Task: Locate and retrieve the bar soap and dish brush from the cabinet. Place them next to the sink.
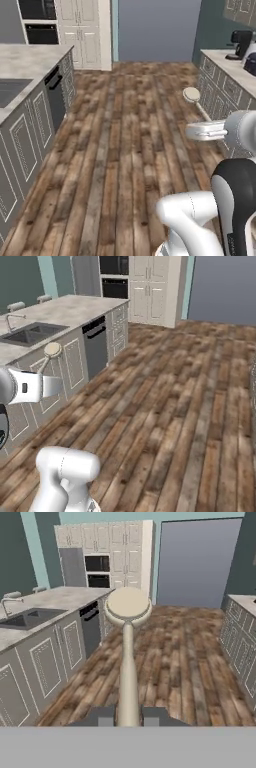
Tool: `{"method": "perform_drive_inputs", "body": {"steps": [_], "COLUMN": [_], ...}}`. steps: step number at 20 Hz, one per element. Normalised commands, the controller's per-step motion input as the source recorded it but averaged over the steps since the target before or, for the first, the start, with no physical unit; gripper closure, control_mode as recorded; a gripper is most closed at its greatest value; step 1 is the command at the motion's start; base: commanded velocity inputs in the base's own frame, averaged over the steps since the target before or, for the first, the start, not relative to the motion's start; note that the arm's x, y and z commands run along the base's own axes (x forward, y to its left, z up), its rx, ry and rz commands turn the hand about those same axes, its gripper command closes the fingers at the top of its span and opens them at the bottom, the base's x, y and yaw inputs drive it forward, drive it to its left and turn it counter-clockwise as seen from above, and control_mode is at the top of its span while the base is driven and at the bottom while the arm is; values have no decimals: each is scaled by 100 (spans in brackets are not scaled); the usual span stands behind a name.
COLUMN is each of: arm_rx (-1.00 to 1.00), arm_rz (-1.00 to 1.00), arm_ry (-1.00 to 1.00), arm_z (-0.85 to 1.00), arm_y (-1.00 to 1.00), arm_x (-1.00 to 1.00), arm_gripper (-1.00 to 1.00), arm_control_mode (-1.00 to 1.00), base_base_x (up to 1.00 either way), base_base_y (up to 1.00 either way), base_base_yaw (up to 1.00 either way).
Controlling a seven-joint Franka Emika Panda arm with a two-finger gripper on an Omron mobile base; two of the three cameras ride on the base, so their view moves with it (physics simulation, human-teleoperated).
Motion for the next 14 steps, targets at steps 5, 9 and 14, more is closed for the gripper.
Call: {"method": "perform_drive_inputs", "body": {"steps": [5,9,14], "arm_rx": [0,0,0], "arm_rz": [0,0,0], "arm_ry": [0,0,0], "arm_z": [0,0,0], "arm_y": [0,0,0], "arm_x": [0,0,0], "arm_gripper": [100,100,100], "arm_control_mode": [100,100,100], "base_base_x": [24,32,49], "base_base_y": [39,39,39], "base_base_yaw": [32,31,23]}}
